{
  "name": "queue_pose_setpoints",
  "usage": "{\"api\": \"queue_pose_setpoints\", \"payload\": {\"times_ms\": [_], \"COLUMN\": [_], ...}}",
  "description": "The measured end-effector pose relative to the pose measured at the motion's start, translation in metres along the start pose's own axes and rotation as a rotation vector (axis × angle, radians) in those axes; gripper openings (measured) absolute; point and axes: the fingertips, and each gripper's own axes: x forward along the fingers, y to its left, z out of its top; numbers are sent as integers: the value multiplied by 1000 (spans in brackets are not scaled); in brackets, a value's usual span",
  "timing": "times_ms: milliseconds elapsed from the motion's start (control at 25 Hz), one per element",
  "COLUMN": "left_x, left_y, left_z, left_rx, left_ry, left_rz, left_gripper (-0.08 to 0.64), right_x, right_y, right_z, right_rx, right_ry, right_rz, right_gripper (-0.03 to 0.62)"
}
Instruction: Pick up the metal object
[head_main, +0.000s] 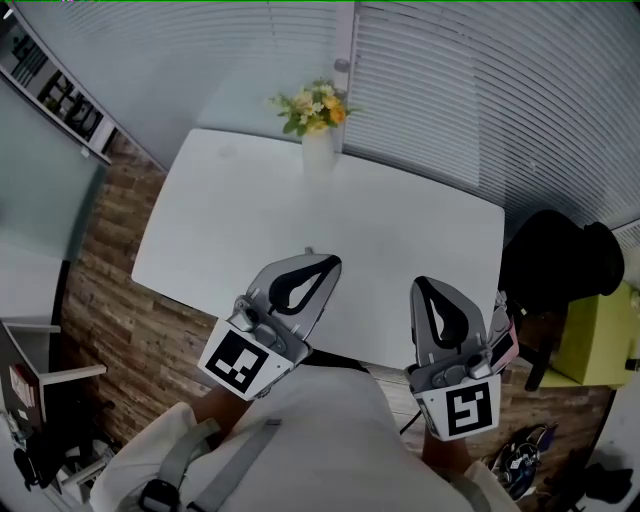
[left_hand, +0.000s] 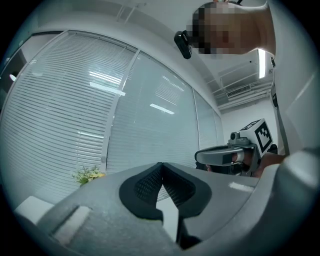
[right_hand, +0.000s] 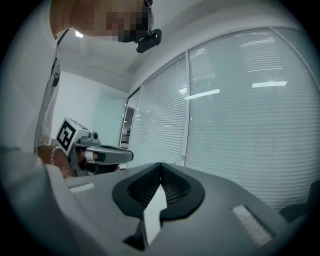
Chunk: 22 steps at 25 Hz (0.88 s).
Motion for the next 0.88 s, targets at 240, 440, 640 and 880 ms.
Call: {"api": "queue_pose_setpoints", "payload": {"times_ms": [240,440,640,880], "left_x": [10,9,-2,-13], "left_y": [1,14,33,48], "left_z": [-3,2,5,11], "left_rx": [-5,-2,3,8], "left_ry": [1,-13,0,-2], "left_rz": [-1,-13,-25,-37], "left_gripper": [0,0,0,0], "right_x": [2,15,29,37], "right_y": [-9,-6,5,16], "right_z": [-2,4,11,15], "right_rx": [-11,-7,7,-8], "right_ry": [-11,-14,-10,-7], "right_rz": [-4,-26,-45,-57], "right_gripper": [3,3,3,3]}}
